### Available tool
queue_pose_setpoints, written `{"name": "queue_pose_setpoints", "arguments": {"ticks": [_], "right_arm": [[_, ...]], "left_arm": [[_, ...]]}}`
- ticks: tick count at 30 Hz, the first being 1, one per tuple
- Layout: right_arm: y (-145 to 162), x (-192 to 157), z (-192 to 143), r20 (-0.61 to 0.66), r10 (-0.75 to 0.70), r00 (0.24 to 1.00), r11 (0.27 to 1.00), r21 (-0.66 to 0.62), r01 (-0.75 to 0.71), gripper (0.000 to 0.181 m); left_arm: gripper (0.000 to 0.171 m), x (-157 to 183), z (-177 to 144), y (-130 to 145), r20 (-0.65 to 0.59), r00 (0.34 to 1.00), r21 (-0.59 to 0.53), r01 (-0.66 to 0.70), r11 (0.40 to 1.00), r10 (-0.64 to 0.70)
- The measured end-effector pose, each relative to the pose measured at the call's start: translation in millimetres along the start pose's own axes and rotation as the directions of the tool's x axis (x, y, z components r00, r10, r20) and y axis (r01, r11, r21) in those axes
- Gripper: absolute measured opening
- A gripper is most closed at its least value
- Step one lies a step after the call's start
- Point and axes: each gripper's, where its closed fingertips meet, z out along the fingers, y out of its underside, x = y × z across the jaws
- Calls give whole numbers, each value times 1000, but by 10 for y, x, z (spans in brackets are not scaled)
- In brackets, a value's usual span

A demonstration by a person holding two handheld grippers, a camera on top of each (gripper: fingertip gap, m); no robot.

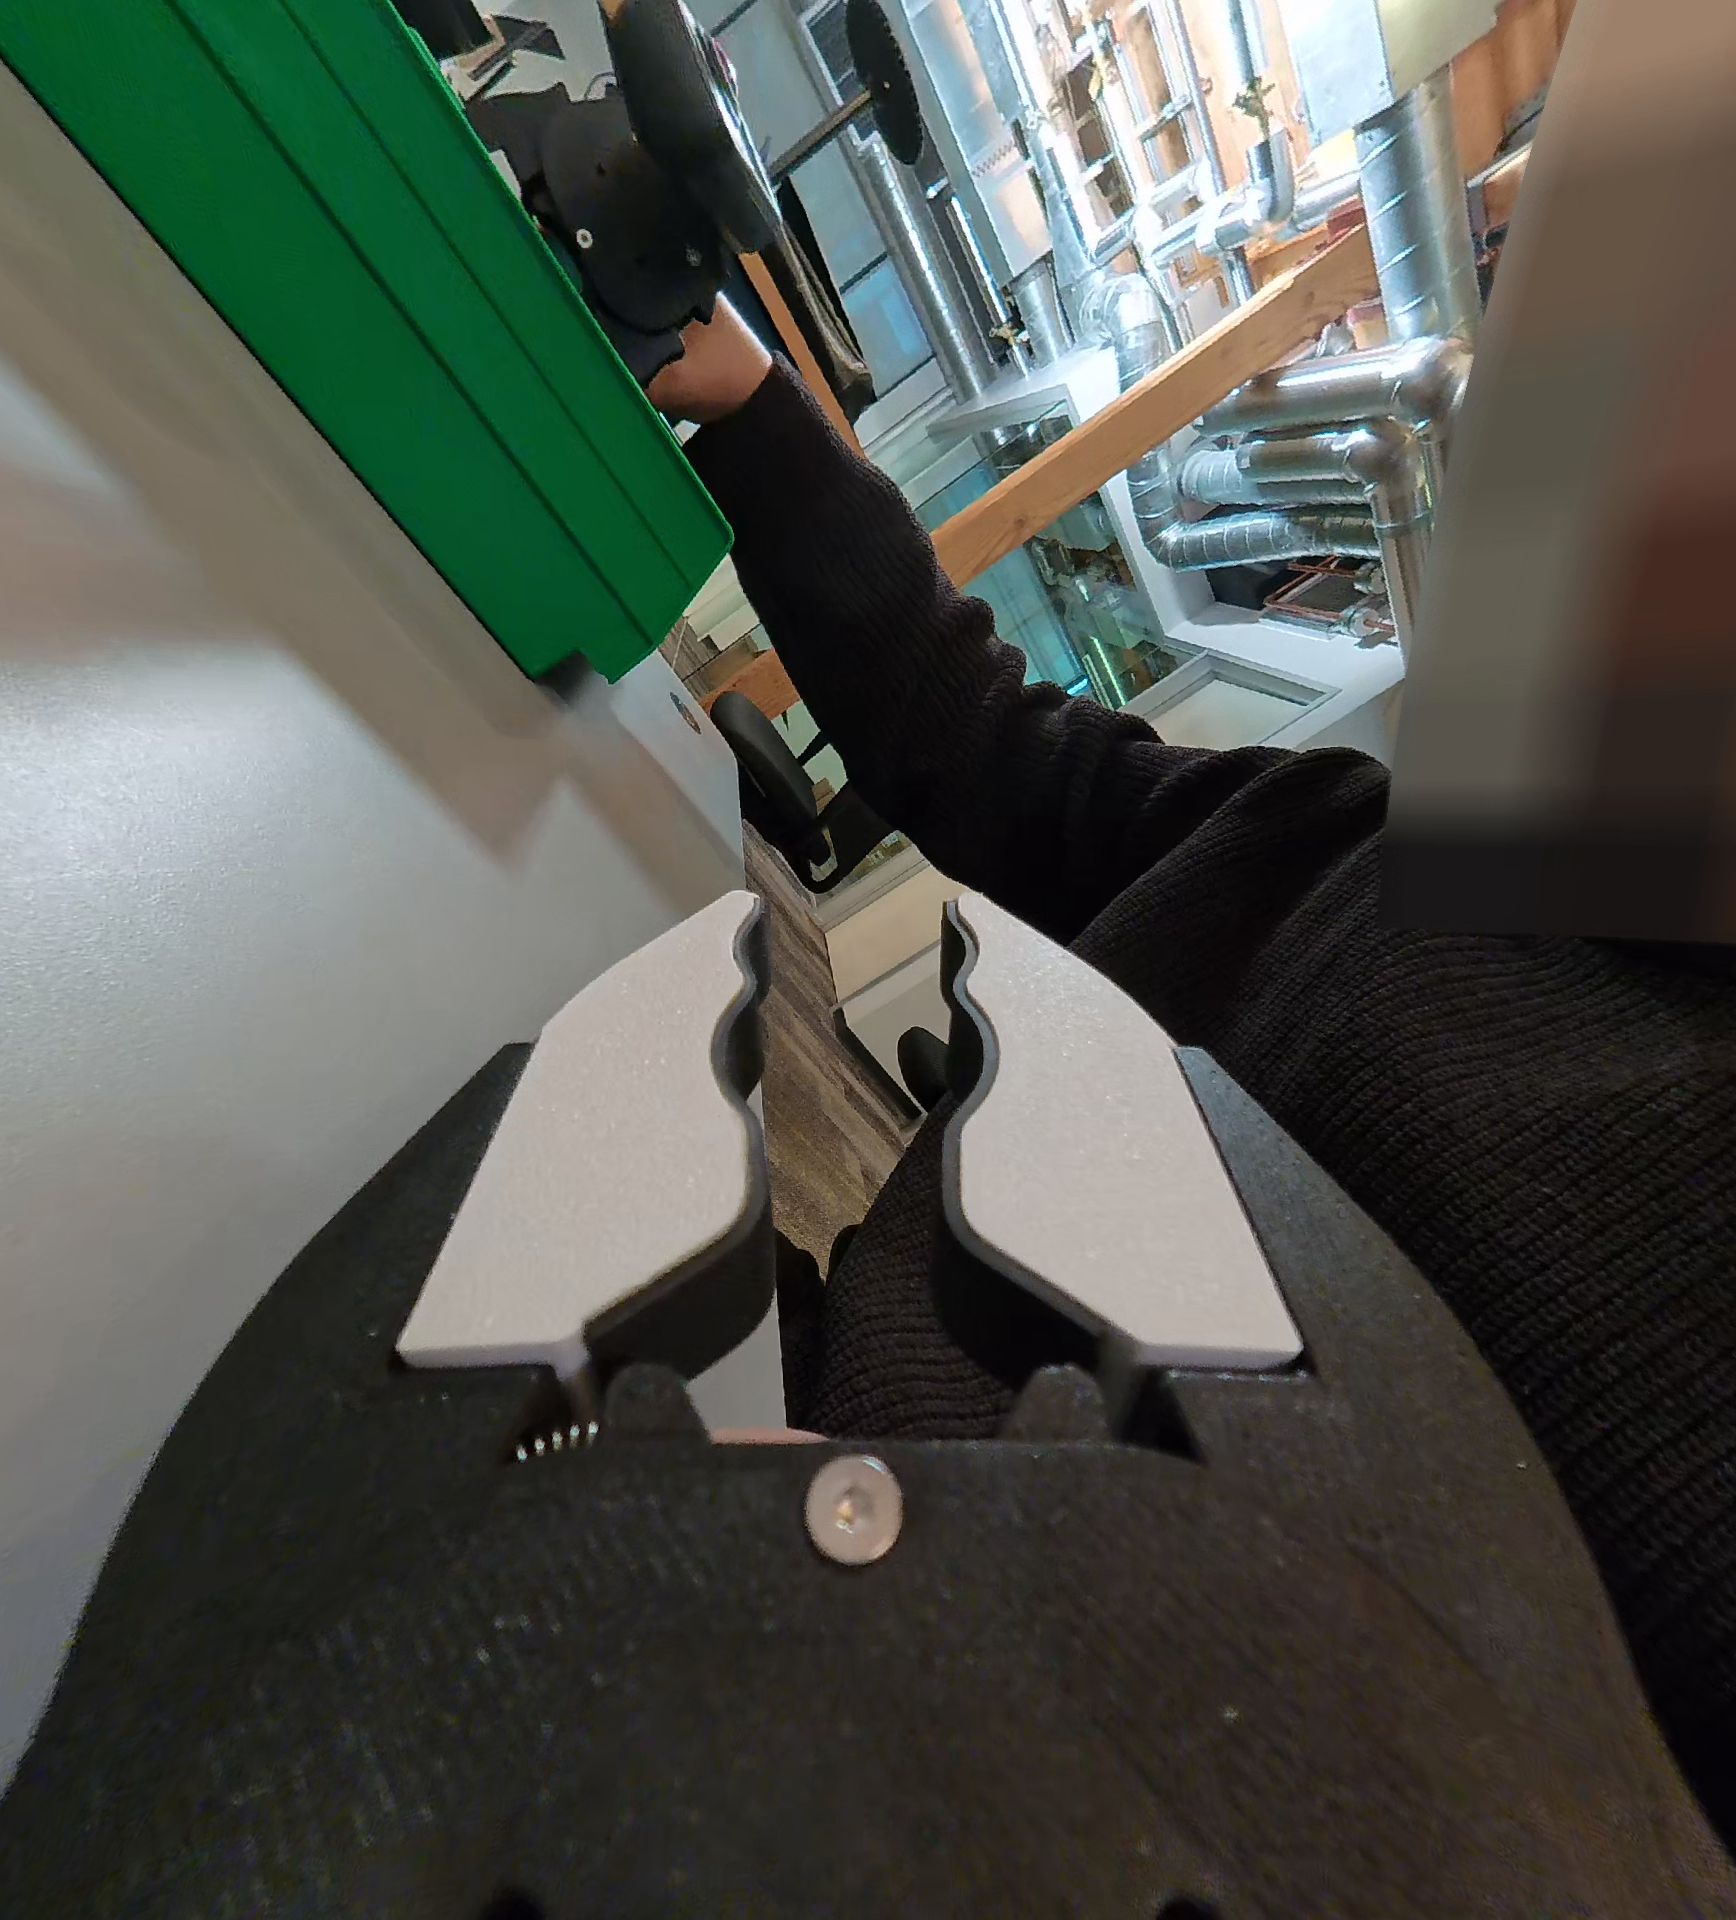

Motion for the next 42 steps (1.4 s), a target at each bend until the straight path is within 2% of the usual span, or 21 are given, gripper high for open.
{"name": "queue_pose_setpoints", "arguments": {"ticks": [14,20,39,42], "right_arm": [[-4,4,2,6,-88,996,996,-7,88,29],[6,32,-14,7,-54,999,999,4,54,43],[23,70,-138,-45,-10,999,999,30,11,42],[-48,47,-326,-72,51,996,993,110,-43,46]], "left_arm": [[31,-6,-13,-18,-5,1000,6,10,1000,-10],[30,-8,-18,-28,-9,1000,9,18,1000,-18],[31,-6,-22,-36,-10,1000,12,15,1000,-15],[31,8,-14,-23,-7,1000,5,-4,1000,4]]}}
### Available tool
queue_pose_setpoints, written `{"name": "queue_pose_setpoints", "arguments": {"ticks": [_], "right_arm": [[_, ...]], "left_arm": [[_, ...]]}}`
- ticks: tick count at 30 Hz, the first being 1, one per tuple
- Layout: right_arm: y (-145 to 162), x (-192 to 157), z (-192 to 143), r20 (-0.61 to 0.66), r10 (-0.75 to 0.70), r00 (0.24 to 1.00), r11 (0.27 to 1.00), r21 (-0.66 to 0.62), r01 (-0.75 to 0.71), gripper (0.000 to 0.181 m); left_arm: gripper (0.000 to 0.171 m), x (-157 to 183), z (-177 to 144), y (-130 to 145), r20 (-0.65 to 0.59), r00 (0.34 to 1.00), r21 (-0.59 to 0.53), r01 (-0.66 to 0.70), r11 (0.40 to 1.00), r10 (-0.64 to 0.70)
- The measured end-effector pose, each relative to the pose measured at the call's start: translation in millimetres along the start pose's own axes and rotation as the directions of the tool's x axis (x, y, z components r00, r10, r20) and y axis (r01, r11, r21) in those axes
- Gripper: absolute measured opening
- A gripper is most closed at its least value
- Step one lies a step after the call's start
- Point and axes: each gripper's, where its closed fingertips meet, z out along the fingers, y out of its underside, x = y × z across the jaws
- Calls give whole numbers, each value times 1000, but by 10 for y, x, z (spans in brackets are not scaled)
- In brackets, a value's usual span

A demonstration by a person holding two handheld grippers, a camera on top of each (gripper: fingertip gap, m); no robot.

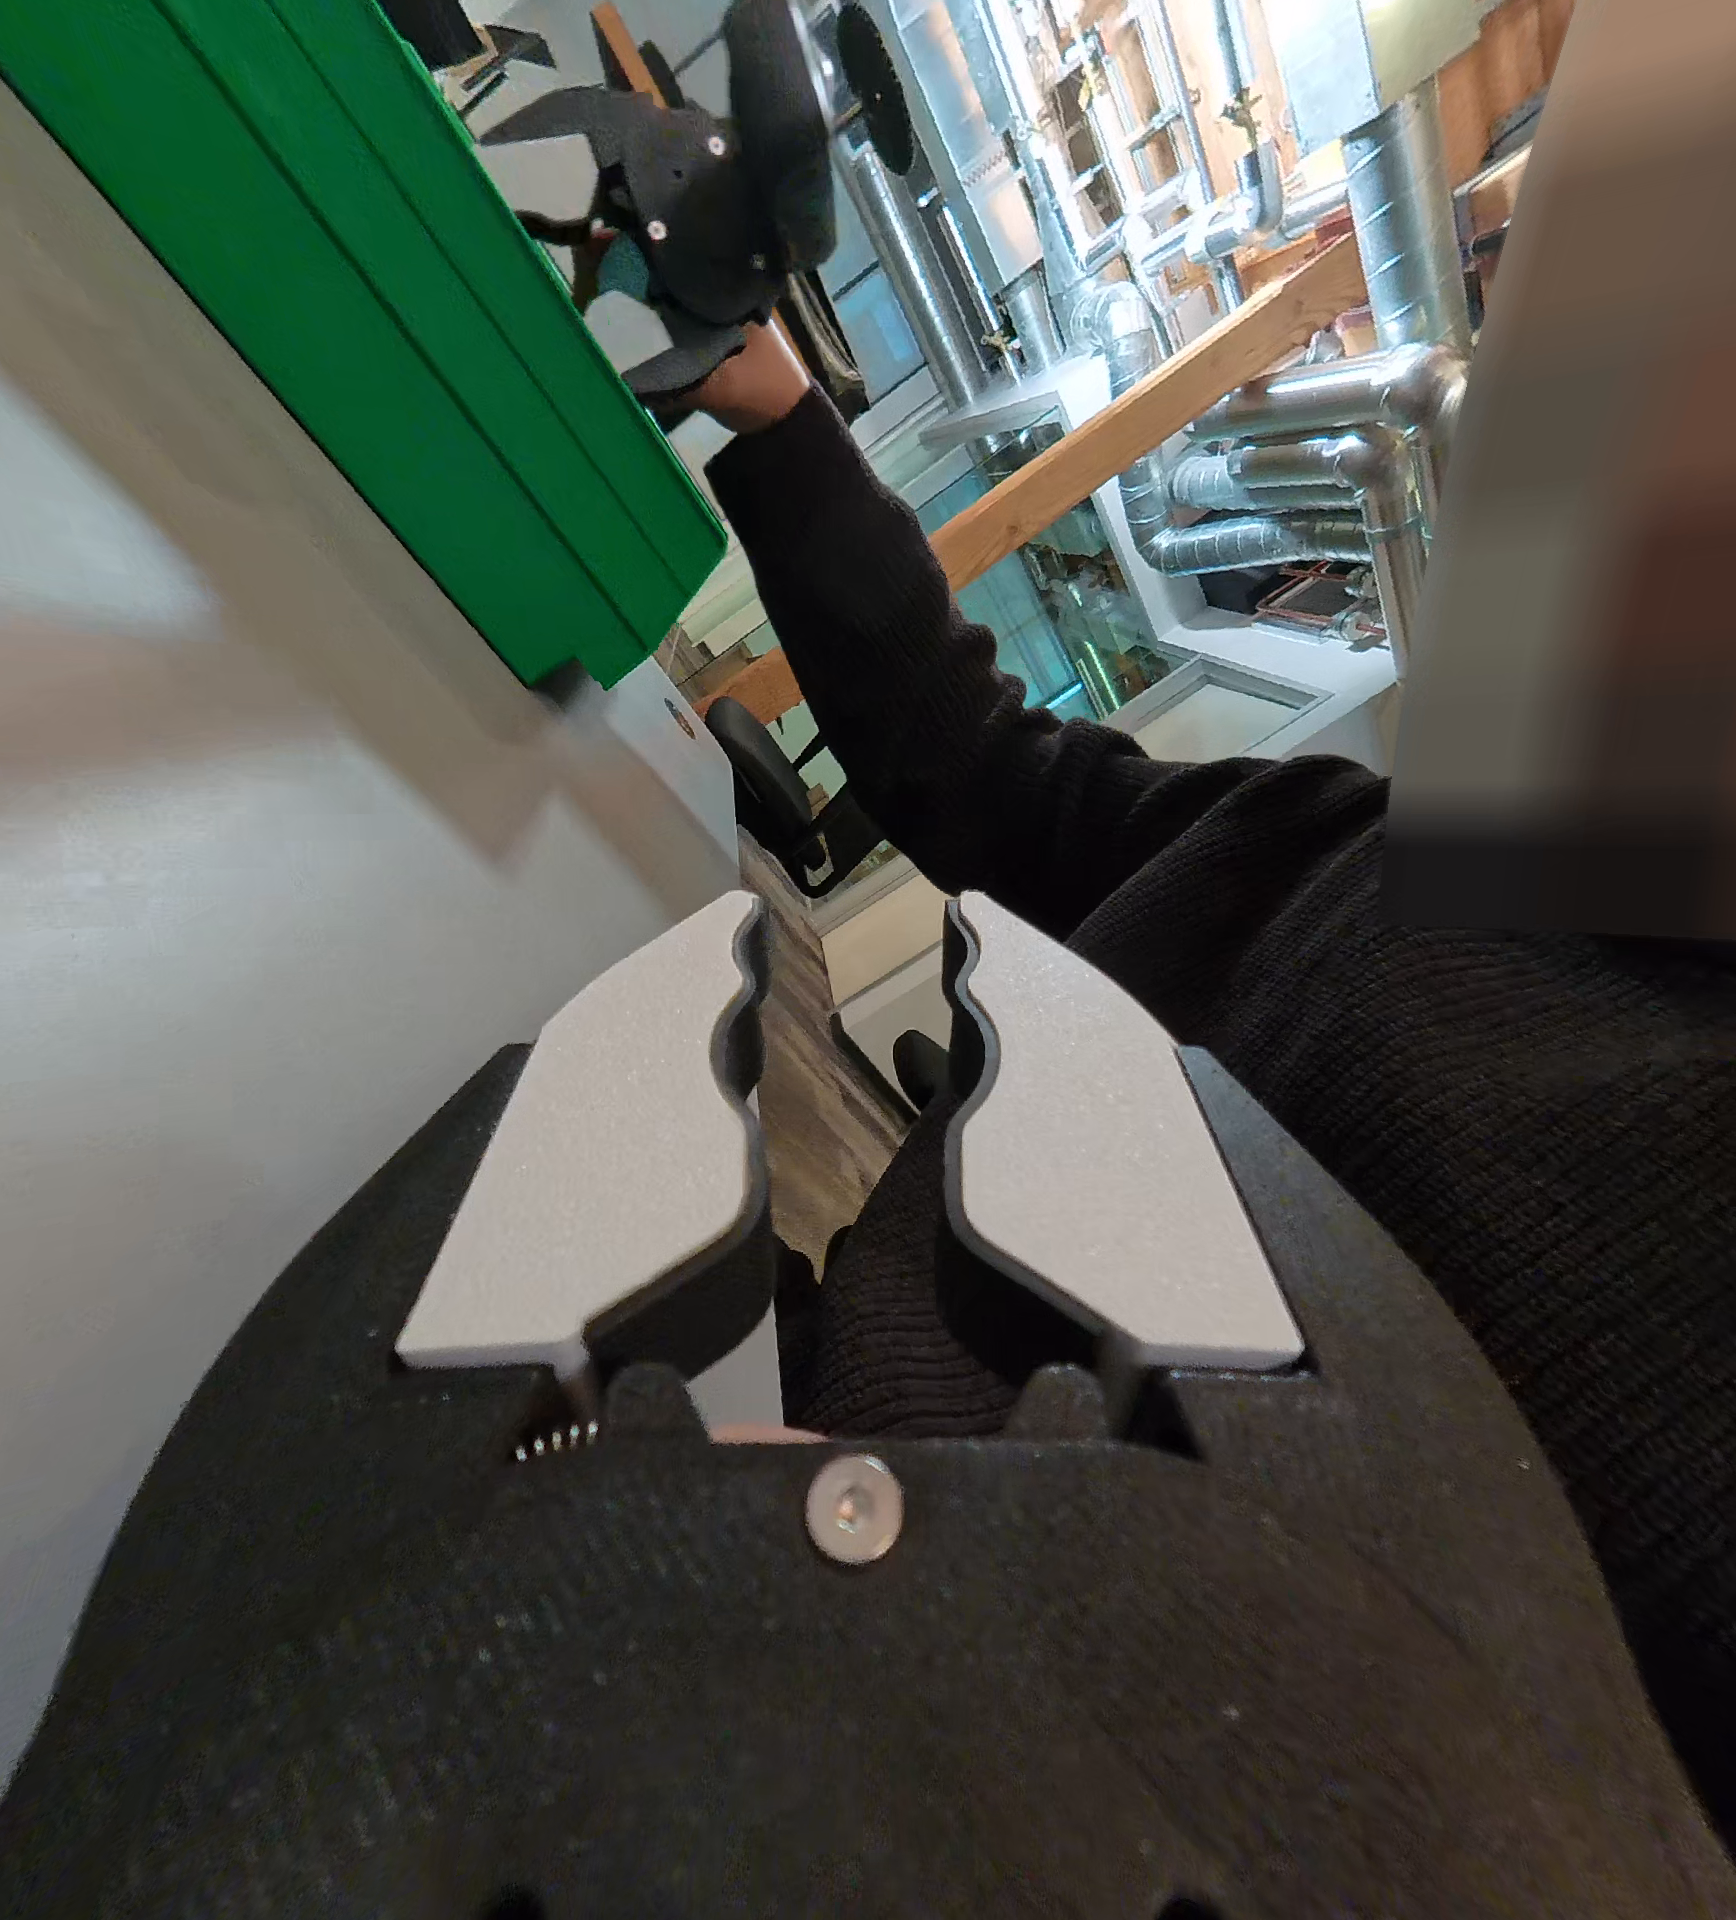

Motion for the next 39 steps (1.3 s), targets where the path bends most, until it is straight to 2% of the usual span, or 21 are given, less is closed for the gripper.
{"name": "queue_pose_setpoints", "arguments": {"ticks": [2,4,6,8,11,13,15,17,18,20,21,23,26,28,29,30,31,33,36,39], "right_arm": [[-135,13,-225,-63,59,996,992,113,-51,46],[-294,143,-557,-243,155,958,961,263,-89,52],[-427,235,-1006,-448,309,839,899,426,-104,55],[-604,78,-1380,-513,449,732,811,578,-92,59],[-961,-355,-1622,-467,588,660,662,747,-62,65],[-1251,-662,-1630,-366,651,664,528,848,-50,70],[-1544,-919,-1586,-204,710,674,340,937,-74,67],[-1896,-1170,-1432,2,687,727,171,972,-164,71],[-2071,-1281,-1306,59,650,758,158,965,-210,75],[-2347,-1456,-996,81,582,810,267,921,-284,84],[-2446,-1518,-876,79,564,822,315,900,-302,88],[-2661,-1656,-767,131,525,841,307,892,-330,87],[-2909,-1895,-618,276,447,851,280,860,-426,74],[-2978,-1956,-513,335,434,837,273,836,-476,71],[-2999,-1960,-484,363,435,824,254,829,-499,70],[-3020,-1960,-468,396,434,809,230,819,-525,73],[-3046,-1975,-472,431,419,799,208,811,-547,74],[-3090,-1997,-533,490,382,784,152,803,-576,76],[-3102,-1980,-632,531,367,764,68,804,-591,75],[-3072,-1969,-620,507,398,765,66,816,-574,75]], "left_arm": [[35,45,4,8,-6,999,1,-44,999,44],[34,82,1,-24,27,991,35,-135,990,134],[35,95,-19,-97,95,972,84,-225,971,217],[36,138,-70,-222,152,954,140,-278,950,257],[40,353,-262,-567,220,926,270,-361,893,308],[41,573,-528,-887,321,873,362,-472,804,368],[43,829,-901,-1204,449,795,402,-588,702,408],[50,1091,-1342,-1469,565,712,392,-676,624,417],[54,1213,-1562,-1560,605,668,360,-714,601,432],[61,1401,-2016,-1689,674,567,257,-780,570,473],[62,1442,-2259,-1743,715,498,183,-811,556,491],[65,1369,-2785,-1857,807,325,-11,-827,562,493],[66,983,-3480,-1889,811,55,-404,-668,625,582],[68,649,-3837,-1807,705,-70,-653,-452,608,705],[70,486,-3967,-1742,628,-91,-749,-339,569,773],[73,343,-4044,-1685,557,-82,-812,-259,523,826],[72,231,-4065,-1686,525,-71,-836,-234,497,848],[71,40,-4053,-1675,490,3,-855,-194,481,872],[71,-226,-4242,-1739,408,28,-912,-44,409,913],[61,-442,-4504,-1744,336,75,-938,122,325,939]]}}
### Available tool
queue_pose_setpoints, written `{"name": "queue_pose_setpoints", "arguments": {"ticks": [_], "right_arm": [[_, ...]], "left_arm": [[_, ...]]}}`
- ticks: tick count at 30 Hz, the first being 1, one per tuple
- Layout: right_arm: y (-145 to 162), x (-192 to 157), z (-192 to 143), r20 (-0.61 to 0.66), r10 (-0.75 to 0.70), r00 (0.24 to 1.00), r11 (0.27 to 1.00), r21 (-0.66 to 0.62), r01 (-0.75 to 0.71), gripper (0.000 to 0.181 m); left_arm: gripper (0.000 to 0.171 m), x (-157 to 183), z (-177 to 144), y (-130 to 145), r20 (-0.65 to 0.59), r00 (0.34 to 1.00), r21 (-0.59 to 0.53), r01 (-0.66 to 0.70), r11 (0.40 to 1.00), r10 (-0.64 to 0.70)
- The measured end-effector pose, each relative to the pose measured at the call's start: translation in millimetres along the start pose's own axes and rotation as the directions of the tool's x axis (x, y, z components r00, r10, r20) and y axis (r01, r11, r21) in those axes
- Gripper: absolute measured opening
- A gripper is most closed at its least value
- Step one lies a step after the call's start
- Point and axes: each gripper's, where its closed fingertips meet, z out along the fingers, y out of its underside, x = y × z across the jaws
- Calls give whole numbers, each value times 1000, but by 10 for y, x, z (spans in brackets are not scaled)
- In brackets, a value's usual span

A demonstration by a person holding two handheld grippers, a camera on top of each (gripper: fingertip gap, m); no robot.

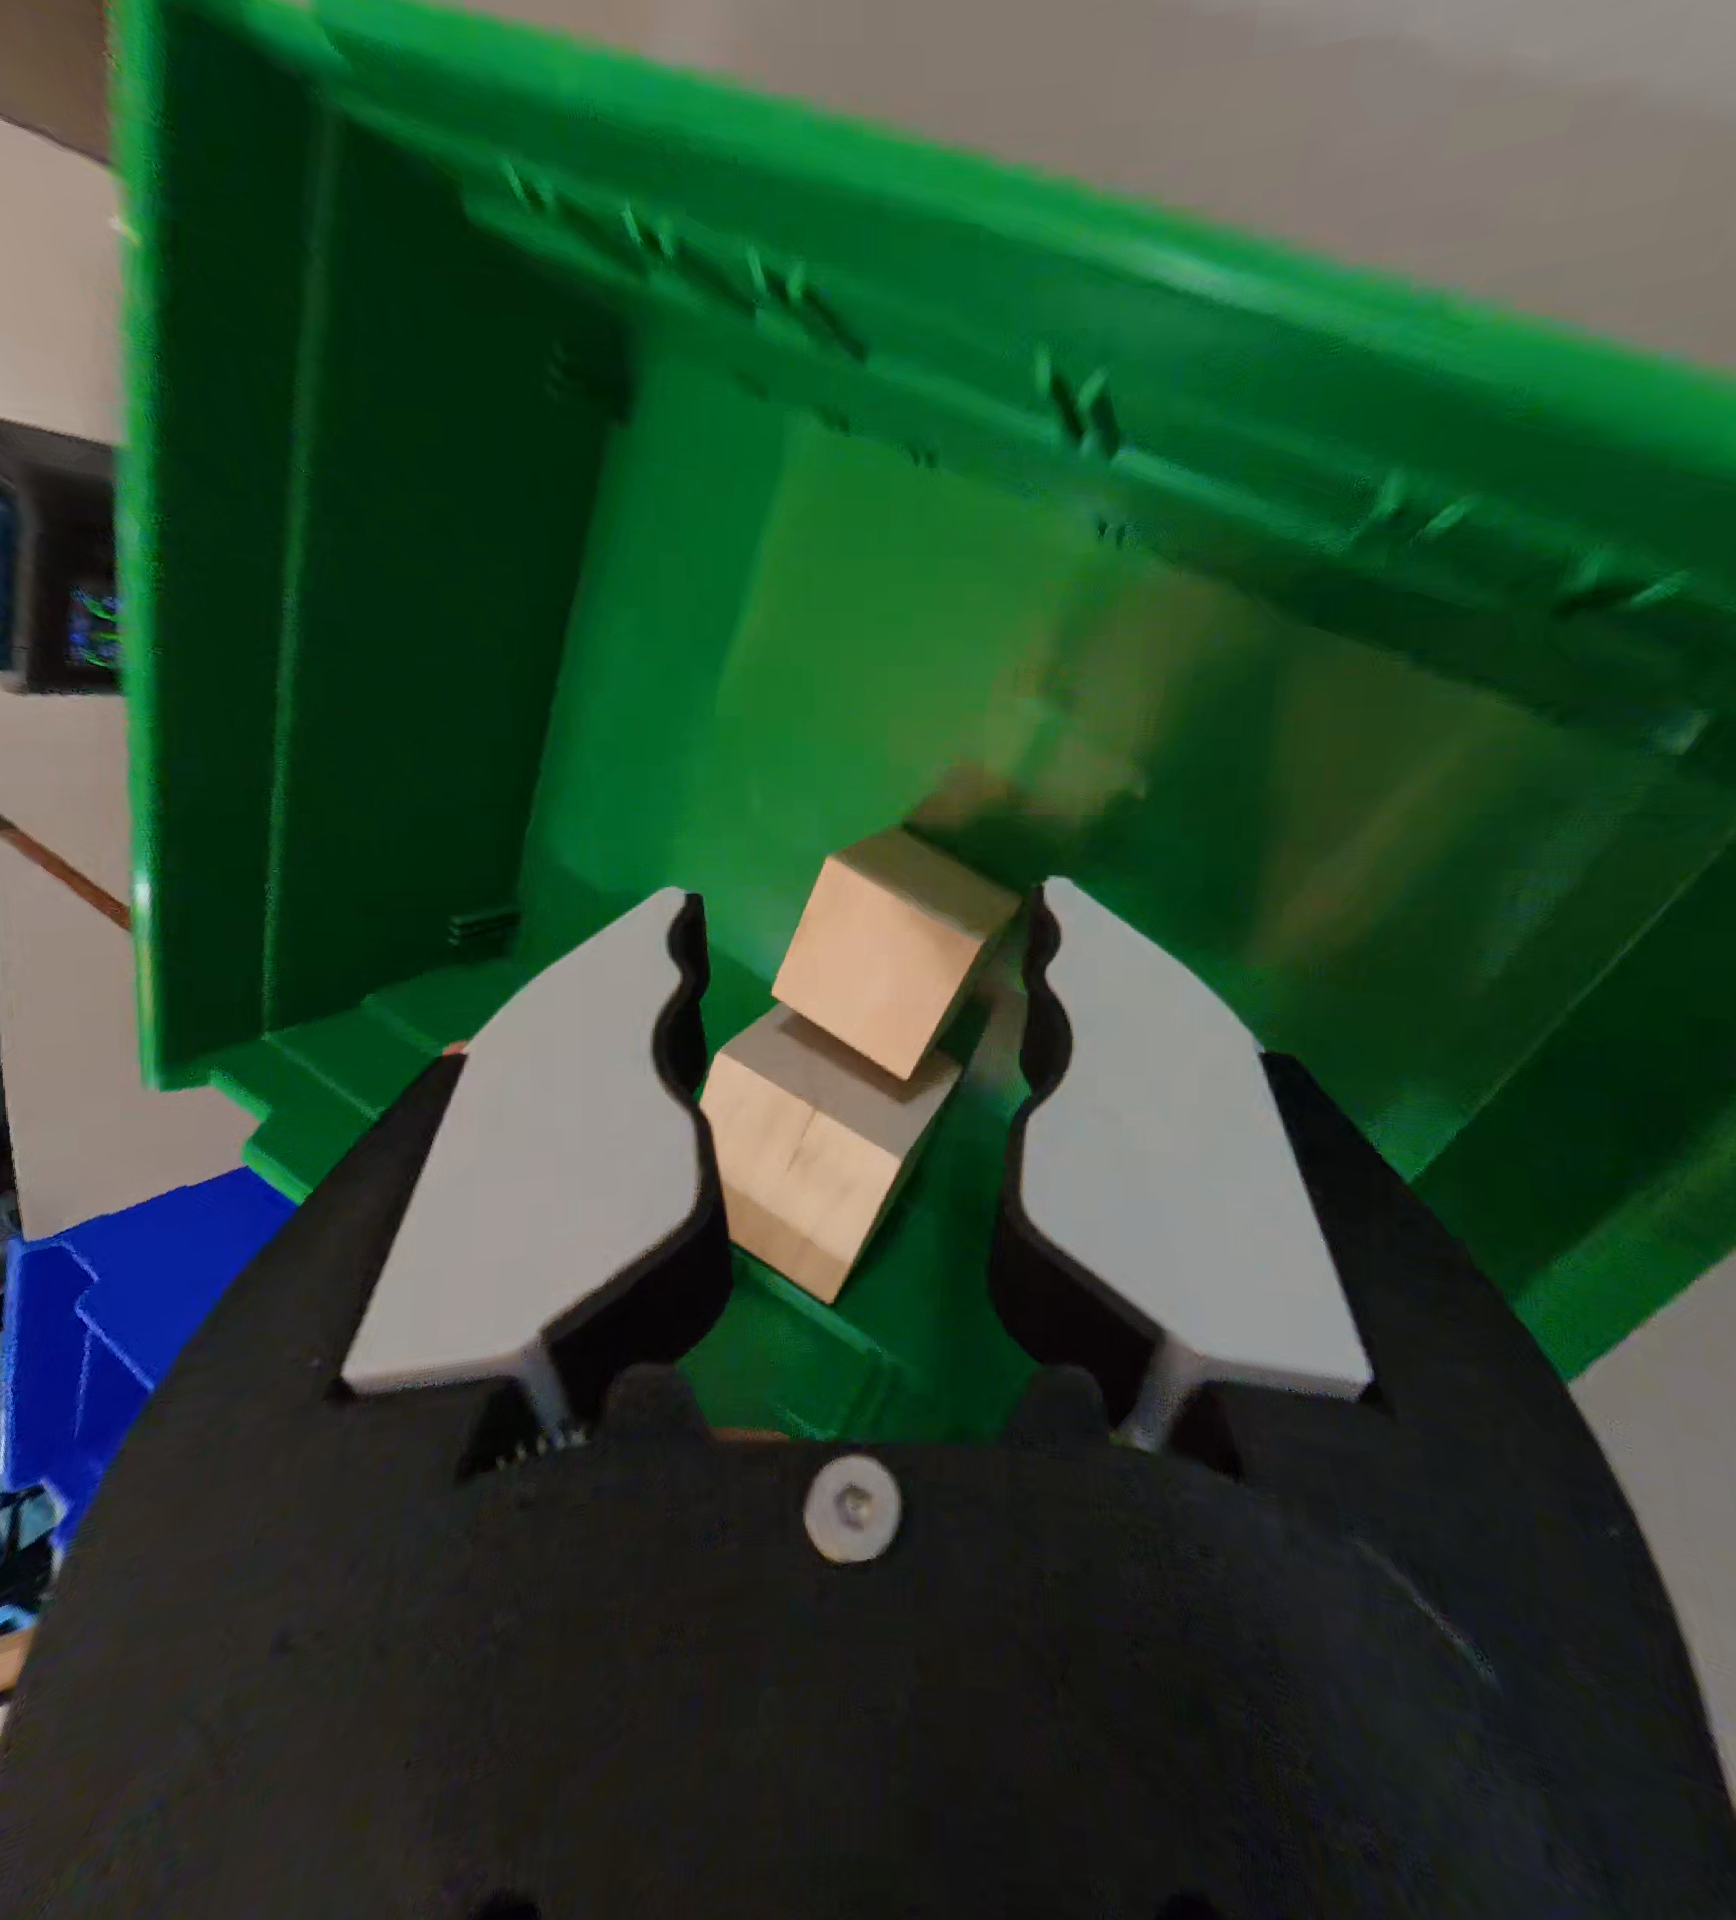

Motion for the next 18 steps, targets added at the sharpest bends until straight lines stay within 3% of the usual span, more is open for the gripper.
{"name": "queue_pose_setpoints", "arguments": {"ticks": [6,10,16,18], "right_arm": [[160,99,-45,-67,-41,997,997,-63,37,75],[177,65,-74,-27,-2,1000,999,-52,1,64],[144,17,-97,18,22,1000,999,-39,-21,63],[136,-15,-98,33,18,999,999,-40,-17,61]], "left_arm": [[59,136,286,213,-179,984,-161,-50,986,21],[54,85,404,216,-131,989,-191,-91,977,66],[52,39,342,253,-102,992,-229,-89,969,67],[52,-70,229,144,-27,999,-159,-50,986,46]]}}
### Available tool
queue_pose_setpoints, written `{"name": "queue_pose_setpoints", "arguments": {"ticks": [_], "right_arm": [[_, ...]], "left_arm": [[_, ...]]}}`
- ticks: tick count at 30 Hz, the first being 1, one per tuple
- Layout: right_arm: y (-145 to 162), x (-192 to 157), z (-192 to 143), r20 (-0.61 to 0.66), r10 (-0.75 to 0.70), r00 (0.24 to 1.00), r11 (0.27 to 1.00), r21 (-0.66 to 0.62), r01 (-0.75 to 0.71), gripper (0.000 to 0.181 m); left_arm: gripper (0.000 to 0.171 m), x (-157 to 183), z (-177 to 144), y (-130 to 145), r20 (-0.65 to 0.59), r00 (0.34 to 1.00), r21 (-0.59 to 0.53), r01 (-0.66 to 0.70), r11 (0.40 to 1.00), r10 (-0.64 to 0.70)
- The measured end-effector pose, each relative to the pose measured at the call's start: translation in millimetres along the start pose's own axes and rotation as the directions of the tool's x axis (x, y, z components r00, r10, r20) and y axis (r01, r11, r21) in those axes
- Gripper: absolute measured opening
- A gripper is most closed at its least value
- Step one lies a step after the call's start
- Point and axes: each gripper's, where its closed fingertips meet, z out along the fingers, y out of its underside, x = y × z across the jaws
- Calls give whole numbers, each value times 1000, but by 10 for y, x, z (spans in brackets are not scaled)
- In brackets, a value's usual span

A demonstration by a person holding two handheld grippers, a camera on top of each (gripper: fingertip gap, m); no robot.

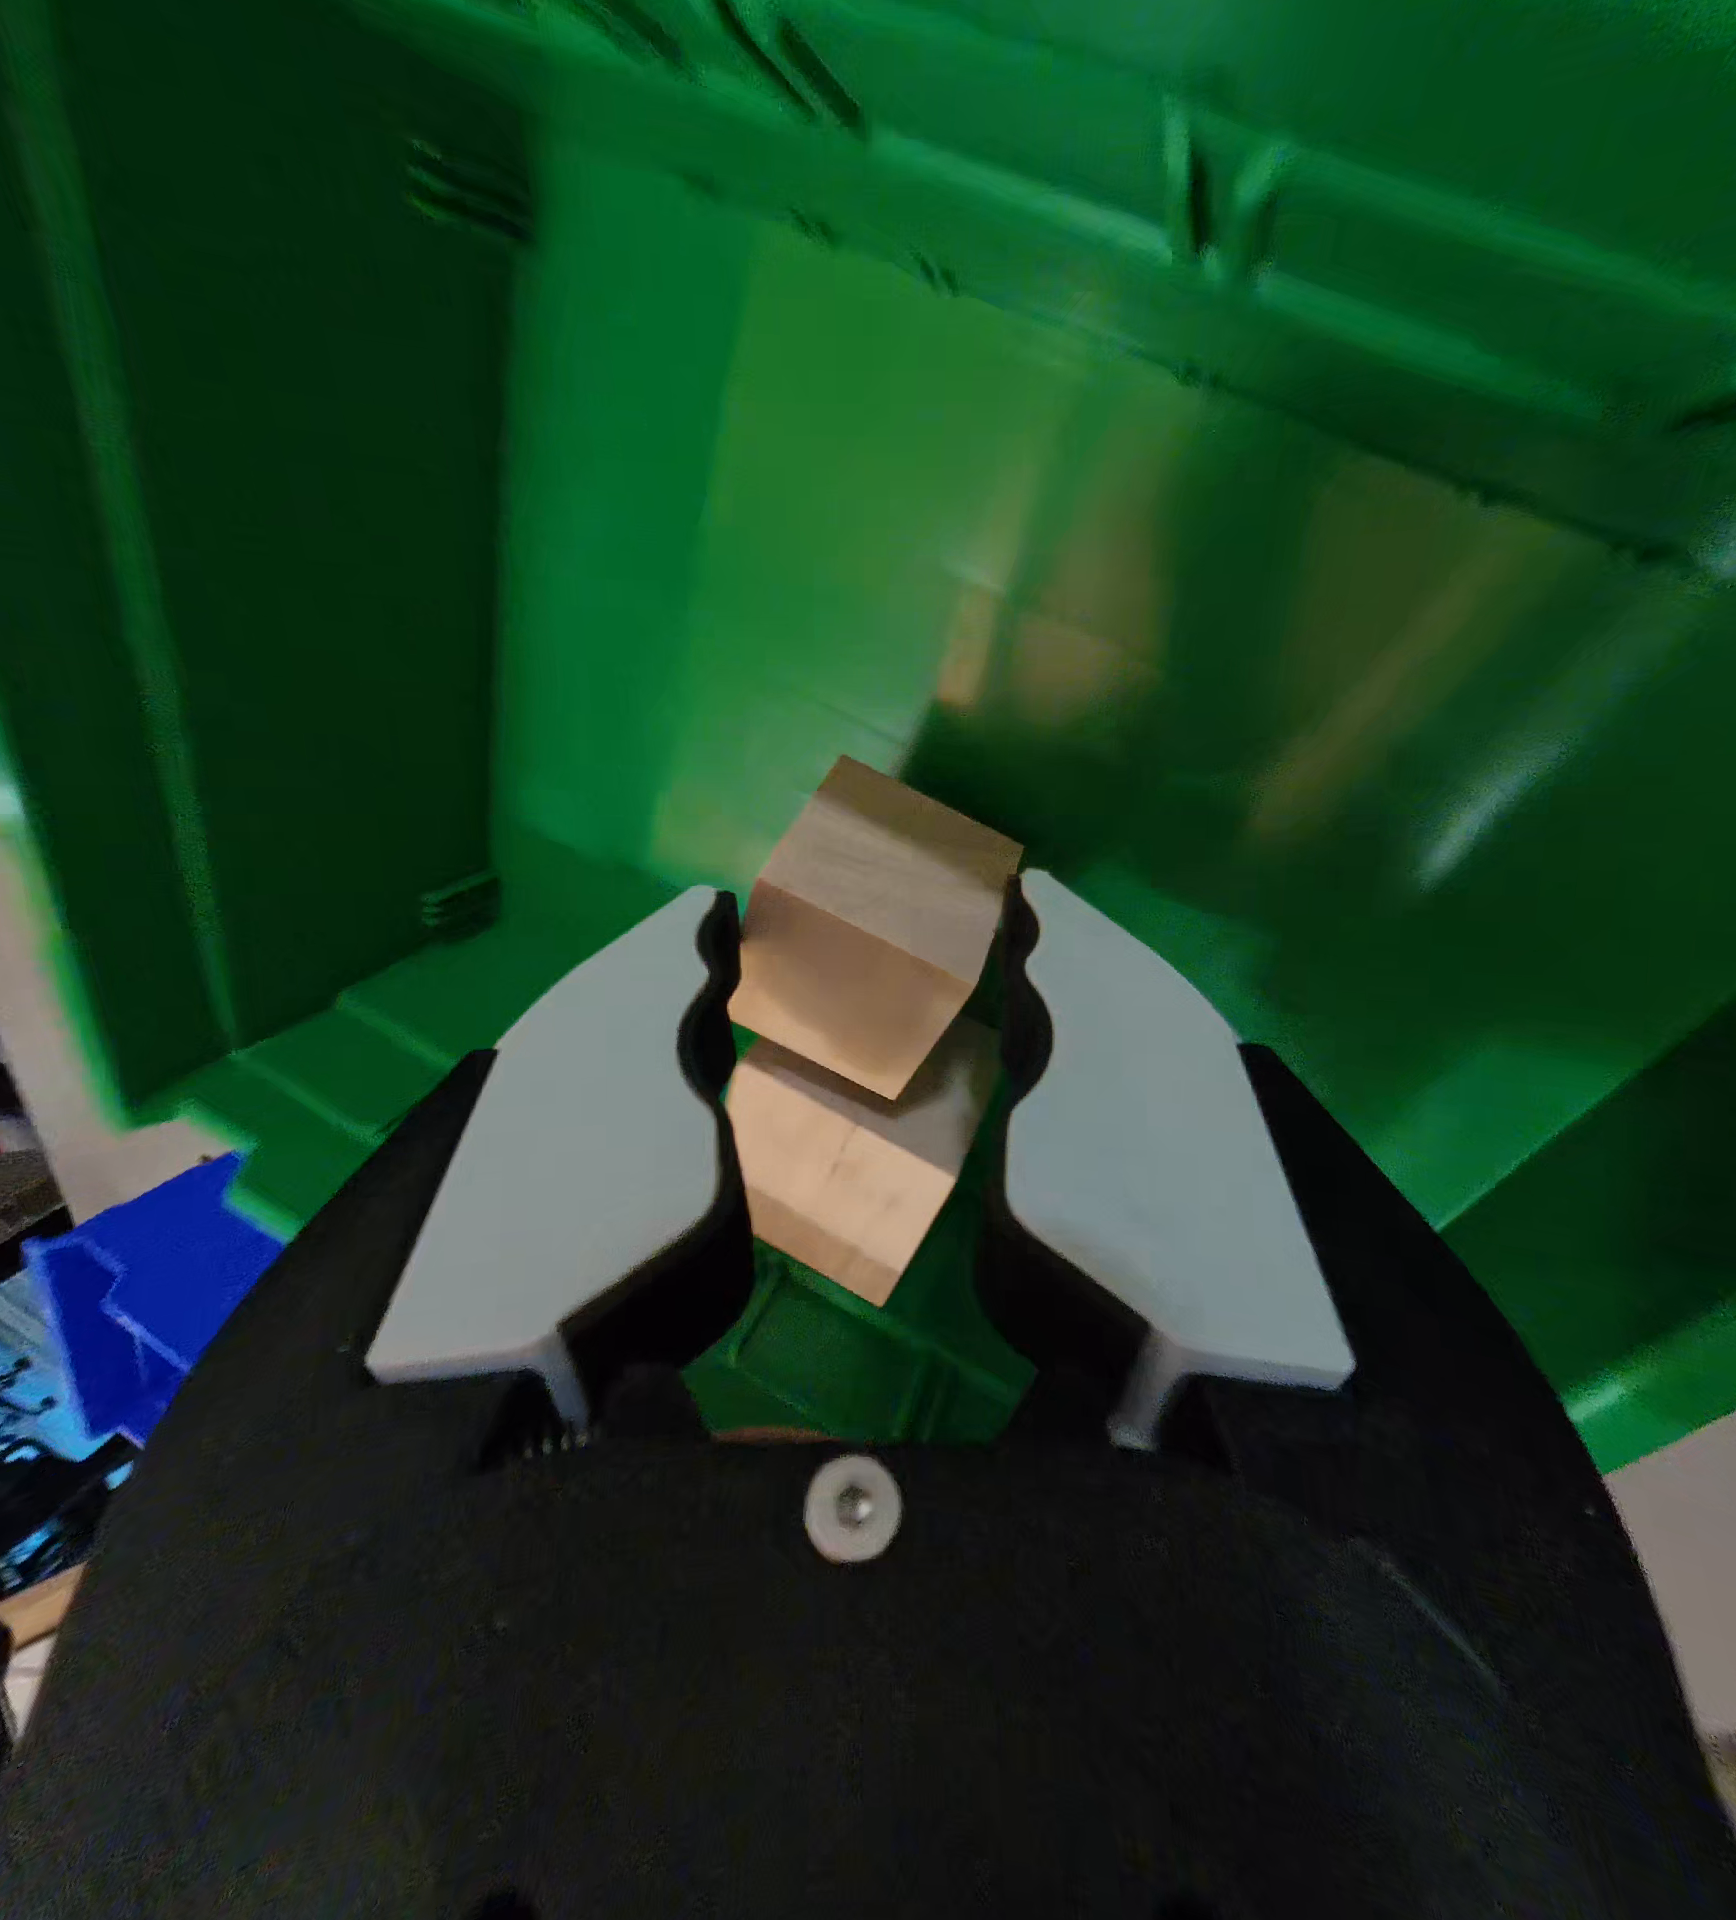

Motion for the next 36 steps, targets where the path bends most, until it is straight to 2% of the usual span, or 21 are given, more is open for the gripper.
{"name": "queue_pose_setpoints", "arguments": {"ticks": [2,4,6,9,11,12,15,17,19,22,24,26,28,31,34,36], "right_arm": [[0,-33,0,11,-8,1000,1000,-6,8,61],[-4,-56,-3,18,-13,1000,1000,-7,13,60],[-9,-67,-6,24,-17,1000,1000,-7,17,58],[-23,-36,-14,22,-22,1000,1000,-3,22,56],[-37,12,-20,3,-27,1000,1000,2,27,57],[-50,23,-25,-1,-29,1000,1000,7,29,57],[-106,27,-44,-16,-39,999,999,26,39,60],[-144,14,-58,-27,-64,998,997,31,65,62],[-170,11,-82,-50,-107,993,994,25,108,64],[-171,30,-135,-96,-180,979,984,3,181,65],[-139,71,-159,-130,-212,969,977,-23,211,65],[-82,112,-153,-147,-222,964,975,-50,216,65],[-5,139,-120,-148,-198,969,979,-77,188,66],[157,169,-55,-135,-151,979,982,-136,133,66],[267,185,-3,-125,-121,985,980,-173,99,60],[298,187,14,-114,-115,987,979,-179,93,51]], "left_arm": [[51,-139,-259,-166,56,994,148,89,985,-98],[51,-260,-644,-393,69,972,351,187,918,-225],[50,-291,-1116,-672,13,942,564,270,781,-336],[50,-95,-1805,-1157,-164,903,779,366,510,-398],[49,156,-2120,-1496,-297,873,826,438,354,-388],[49,316,-2218,-1672,-367,854,825,482,294,-370],[49,871,-2330,-2215,-575,765,760,631,158,-289],[49,1298,-2303,-2584,-721,668,663,742,98,-186],[50,1696,-2190,-2908,-839,536,531,844,73,-91],[49,2223,-1945,-3276,-936,352,351,930,110,18],[49,2473,-1812,-3433,-960,275,280,951,132,56],[49,2713,-1721,-3532,-974,216,226,955,190,72],[49,2907,-1681,-3580,-973,217,231,942,246,80],[49,3037,-1691,-3593,-958,268,287,911,296,102],[49,3037,-1684,-3548,-945,305,326,891,315,116],[49,3058,-1645,-3512,-948,297,318,890,327,115]]}}
